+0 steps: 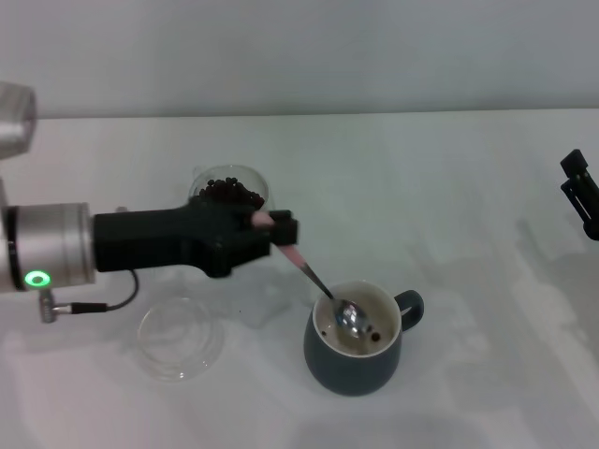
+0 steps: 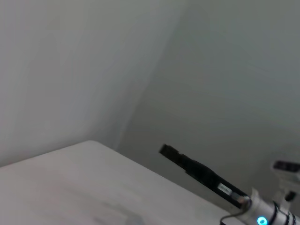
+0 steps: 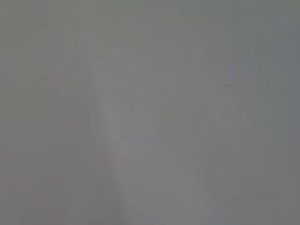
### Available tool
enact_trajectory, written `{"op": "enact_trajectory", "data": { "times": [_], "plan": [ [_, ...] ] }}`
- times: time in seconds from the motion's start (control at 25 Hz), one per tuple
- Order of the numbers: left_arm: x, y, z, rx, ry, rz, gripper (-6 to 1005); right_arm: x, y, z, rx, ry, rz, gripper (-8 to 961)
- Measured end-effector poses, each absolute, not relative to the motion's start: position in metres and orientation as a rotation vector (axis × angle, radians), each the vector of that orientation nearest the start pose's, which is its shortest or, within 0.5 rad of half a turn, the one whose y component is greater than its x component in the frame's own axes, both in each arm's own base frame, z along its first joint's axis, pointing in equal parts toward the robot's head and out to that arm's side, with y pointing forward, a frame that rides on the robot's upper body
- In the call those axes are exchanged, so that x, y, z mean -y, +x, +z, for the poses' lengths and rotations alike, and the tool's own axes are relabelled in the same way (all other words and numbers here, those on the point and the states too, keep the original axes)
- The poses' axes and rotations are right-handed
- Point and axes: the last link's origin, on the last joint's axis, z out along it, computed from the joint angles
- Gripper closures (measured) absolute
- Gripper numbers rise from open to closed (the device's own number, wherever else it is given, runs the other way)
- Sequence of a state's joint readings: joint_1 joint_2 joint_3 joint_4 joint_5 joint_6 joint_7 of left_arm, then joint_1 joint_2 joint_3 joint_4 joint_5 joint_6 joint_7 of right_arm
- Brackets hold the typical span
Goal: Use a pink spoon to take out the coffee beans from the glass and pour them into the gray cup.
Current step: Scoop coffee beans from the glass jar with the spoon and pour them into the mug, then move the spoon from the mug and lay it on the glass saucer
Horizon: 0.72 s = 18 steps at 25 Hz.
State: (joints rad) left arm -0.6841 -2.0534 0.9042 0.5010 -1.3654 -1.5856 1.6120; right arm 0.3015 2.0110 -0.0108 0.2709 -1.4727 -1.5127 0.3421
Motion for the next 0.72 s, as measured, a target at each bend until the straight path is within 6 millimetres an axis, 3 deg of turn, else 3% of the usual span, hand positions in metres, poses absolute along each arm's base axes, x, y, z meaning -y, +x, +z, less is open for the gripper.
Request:
{"op": "enact_trajectory", "data": {
  "times": [0.16,0.36,0.48,0.72],
  "plan": [
    [-0.347,-0.19,-0.027,0.626,-2.9,-0.955,868,-0.254,0.347,-0.002,-0.686,-1.479,0.979,93],
    [-0.346,-0.2,-0.009,0.672,-2.739,-1.116,869,-0.252,0.348,-0.001,-0.689,-1.475,0.974,93],
    [-0.339,-0.22,0.012,0.744,-2.552,-1.25,869,-0.252,0.348,-0.001,-0.688,-1.475,0.973,93],
    [-0.301,-0.292,0.054,1.044,-2.076,-1.426,870,-0.256,0.348,0.001,-0.679,-1.47,0.973,93]
  ]
}}
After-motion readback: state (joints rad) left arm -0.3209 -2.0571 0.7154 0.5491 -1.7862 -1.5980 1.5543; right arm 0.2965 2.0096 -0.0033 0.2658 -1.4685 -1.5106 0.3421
